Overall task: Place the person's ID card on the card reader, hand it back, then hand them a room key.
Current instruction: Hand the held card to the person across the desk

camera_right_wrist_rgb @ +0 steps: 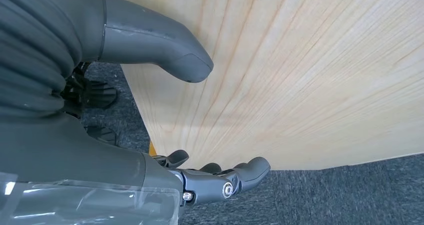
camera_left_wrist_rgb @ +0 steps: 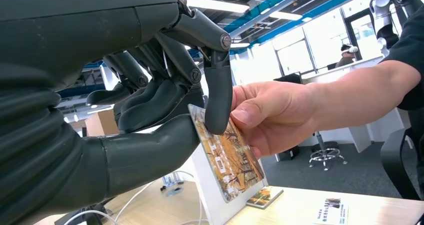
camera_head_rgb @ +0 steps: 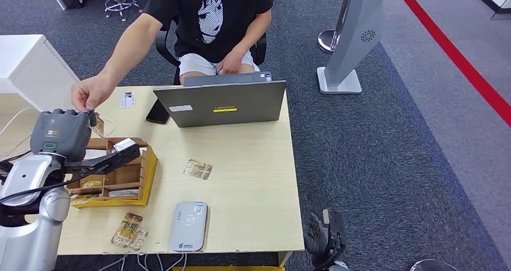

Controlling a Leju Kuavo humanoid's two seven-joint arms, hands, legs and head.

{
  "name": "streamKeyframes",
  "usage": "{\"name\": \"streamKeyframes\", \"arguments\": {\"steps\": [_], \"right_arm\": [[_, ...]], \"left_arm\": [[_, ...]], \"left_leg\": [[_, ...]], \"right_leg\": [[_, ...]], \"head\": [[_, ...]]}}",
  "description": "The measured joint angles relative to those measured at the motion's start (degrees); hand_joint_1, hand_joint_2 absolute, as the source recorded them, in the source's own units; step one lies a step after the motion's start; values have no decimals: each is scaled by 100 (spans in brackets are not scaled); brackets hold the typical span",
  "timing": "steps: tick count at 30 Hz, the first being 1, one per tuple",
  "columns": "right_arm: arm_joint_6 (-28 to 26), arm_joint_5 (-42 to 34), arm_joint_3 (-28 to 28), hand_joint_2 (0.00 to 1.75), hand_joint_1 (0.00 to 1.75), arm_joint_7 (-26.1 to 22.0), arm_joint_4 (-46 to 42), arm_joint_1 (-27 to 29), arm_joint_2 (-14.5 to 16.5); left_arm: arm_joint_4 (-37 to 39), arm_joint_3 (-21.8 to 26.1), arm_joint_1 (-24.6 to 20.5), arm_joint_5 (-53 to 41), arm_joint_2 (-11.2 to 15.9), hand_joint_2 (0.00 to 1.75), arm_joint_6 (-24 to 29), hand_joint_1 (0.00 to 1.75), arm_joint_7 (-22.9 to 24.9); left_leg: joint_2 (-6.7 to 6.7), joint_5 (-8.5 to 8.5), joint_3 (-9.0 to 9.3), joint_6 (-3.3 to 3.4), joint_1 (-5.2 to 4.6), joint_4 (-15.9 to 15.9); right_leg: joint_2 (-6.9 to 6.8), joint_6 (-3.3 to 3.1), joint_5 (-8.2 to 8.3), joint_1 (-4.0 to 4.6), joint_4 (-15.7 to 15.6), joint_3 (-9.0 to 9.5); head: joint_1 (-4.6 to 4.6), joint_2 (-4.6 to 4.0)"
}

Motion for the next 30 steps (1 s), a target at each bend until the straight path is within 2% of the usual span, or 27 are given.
{"name": "streamKeyframes", "arguments": {"steps": [1, 2, 6, 10, 13, 20, 25, 30], "right_arm": [[0, 0, 1, 175, 0, 0, 2, 0, 0], [0, -1, 1, 175, 0, 0, 3, 0, 0], [-2, -29, 1, 175, 0, -4, 8, 0, 0], [-3, -147, -3, 175, 0, -41, 9, 13, 0], [-4, -259, -19, 175, 0, -95, 8, 51, -1], [19, -487, -135, 175, 0, -202, -85, 261, -7], [76, -581, -393, 175, 0, -244, -266, 456, -22], [210, -522, -769, 175, 0, -232, -523, 652, -26]], "left_arm": [[1, 2, 0, 11, -1, 175, 0, 36, 0], [2, 3, 1, 31, -4, 175, -1, 0, -3], [-13, 16, 47, 136, -37, 175, 43, 0, -48], [-316, 79, 321, 436, -114, 175, 328, 0, -250], [-916, 208, 749, 853, -250, 175, 657, 0, -504], [-2684, 613, 2079, 1928, -631, 175, 1385, 0, -1231], [-3880, 1342, 3030, 3288, -1106, 175, 1756, 0, -2083], [-4533, 2560, 3652, 5343, -1989, 175, 1503, 0, -3065]], "left_leg": [[0, 0, 0, 0, 0, 0], [0, 0, 0, 0, 0, 0], [-1, 0, 0, 0, 0, -1], [-1, 0, -1, -1, 0, -1], [-2, -4, -2, -3, -1, -1], [-14, -14, -12, -3, -4, -2], [-27, -17, -16, 1, -7, -2], [-45, -23, -17, 12, -16, -2]], "right_leg": [[0, 0, 0, 0, 0, 0], [0, 0, 0, 0, 0, 0], [-1, 0, 0, 0, 1, 0], [-2, 0, 0, 0, 2, 0], [-2, -1, -3, -1, 1, 0], [-17, 3, -14, -2, -4, -1], [-33, 13, -22, -4, -7, 0], [-57, 20, -28, -15, -8, 4]], "head": [[-1, 0], [-1, 0], [-1, 0], [-1, 0], [-4, 0], [-4, 0], [-3, 0], [-3, 0]]}}
